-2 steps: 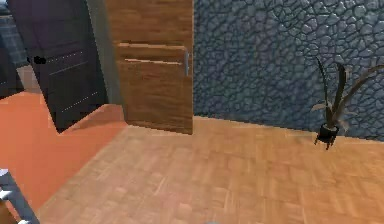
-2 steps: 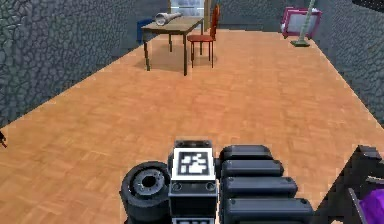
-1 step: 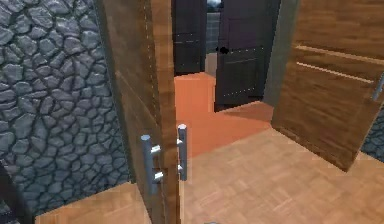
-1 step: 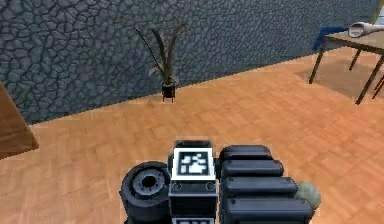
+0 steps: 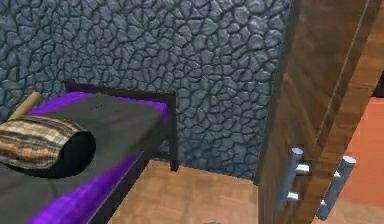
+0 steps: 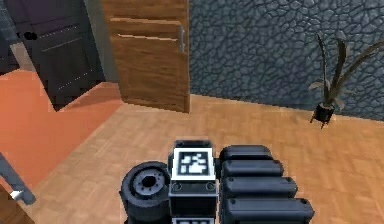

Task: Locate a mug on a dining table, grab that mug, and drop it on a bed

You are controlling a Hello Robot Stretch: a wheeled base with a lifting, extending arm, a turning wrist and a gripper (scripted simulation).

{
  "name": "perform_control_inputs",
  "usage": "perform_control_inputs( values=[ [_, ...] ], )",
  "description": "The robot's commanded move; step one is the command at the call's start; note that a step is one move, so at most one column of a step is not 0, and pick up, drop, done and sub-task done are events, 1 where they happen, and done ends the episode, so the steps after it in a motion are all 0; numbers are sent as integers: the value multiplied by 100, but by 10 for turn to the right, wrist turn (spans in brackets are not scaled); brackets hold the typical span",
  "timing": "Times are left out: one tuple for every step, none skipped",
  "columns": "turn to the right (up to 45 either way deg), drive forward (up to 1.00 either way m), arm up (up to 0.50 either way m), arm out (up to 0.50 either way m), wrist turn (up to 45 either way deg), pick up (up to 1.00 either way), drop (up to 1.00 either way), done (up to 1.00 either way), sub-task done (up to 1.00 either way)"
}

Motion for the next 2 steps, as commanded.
perform_control_inputs(
  values=[
    [-450,0,0,0,0,0,0,0,0],
    [-60,0,0,0,0,0,0,0,0]
  ],
)
